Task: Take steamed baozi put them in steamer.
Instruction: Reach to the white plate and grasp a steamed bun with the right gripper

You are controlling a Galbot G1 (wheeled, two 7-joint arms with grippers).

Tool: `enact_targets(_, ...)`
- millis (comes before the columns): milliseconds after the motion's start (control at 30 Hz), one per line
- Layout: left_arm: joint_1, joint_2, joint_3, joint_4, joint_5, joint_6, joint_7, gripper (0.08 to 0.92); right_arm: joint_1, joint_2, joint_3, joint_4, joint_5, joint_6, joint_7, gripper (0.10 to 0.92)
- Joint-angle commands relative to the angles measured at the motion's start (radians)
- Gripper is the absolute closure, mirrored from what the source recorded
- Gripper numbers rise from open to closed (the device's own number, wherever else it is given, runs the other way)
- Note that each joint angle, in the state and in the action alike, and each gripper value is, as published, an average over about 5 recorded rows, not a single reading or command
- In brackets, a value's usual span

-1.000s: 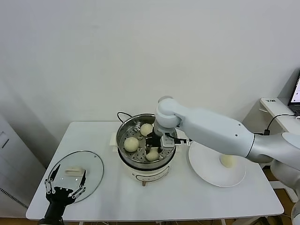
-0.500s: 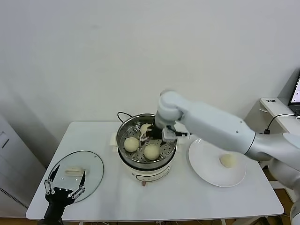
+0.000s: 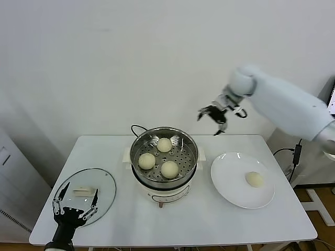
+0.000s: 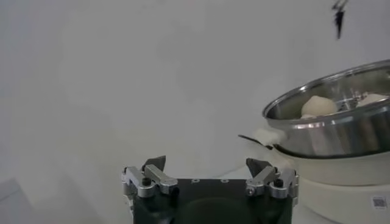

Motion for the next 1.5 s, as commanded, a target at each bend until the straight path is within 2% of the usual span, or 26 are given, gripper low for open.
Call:
enact_targets(33, -0.008, -0.026, 0.006, 0.007, 0.011, 0.005, -0.001, 0.177, -0.240, -0.209, 0.135, -0.083, -0.087, -0.165, -0.033, 0.203)
enact_targets(200, -0.004, -0.024, 0.006, 0.011, 0.016, 0.005, 0.000, 0.177, -0.452, -0.218, 0.316, -0.092, -0.238, -0.139, -0.005, 0.203)
enact_targets(300, -0.003, -0.023, 0.006, 0.013, 0.017, 0.005, 0.000, 0.177, -0.545, -0.211, 0.382, -0.098, -0.281, -0.130, 0.014, 0.203)
enact_targets(500, -0.003, -0.025, 0.009, 0.022, 0.028, 0.003, -0.001, 0.177, -0.636, -0.176, 0.450, -0.122, -0.283, -0.137, 0.034, 0.203)
enact_targets(867, 0.002, -0.025, 0.003, 0.021, 0.032, 0.002, -0.001, 0.177, -0.631, -0.090, 0.464, -0.172, -0.295, -0.133, 0.076, 0.203)
enact_targets(1267, 0.023, -0.028, -0.010, 0.021, 0.022, -0.016, 0.000, 0.177, -0.637, -0.077, 0.478, -0.181, -0.341, -0.139, 0.095, 0.203)
enact_targets(1367, 0.024, -0.029, -0.009, 0.019, 0.022, -0.018, 0.000, 0.177, -0.628, -0.078, 0.478, -0.179, -0.342, -0.140, 0.098, 0.231)
enact_targets(1500, 0.027, -0.030, -0.009, 0.017, 0.022, -0.023, 0.000, 0.177, -0.612, -0.083, 0.471, -0.173, -0.341, -0.142, 0.097, 0.333)
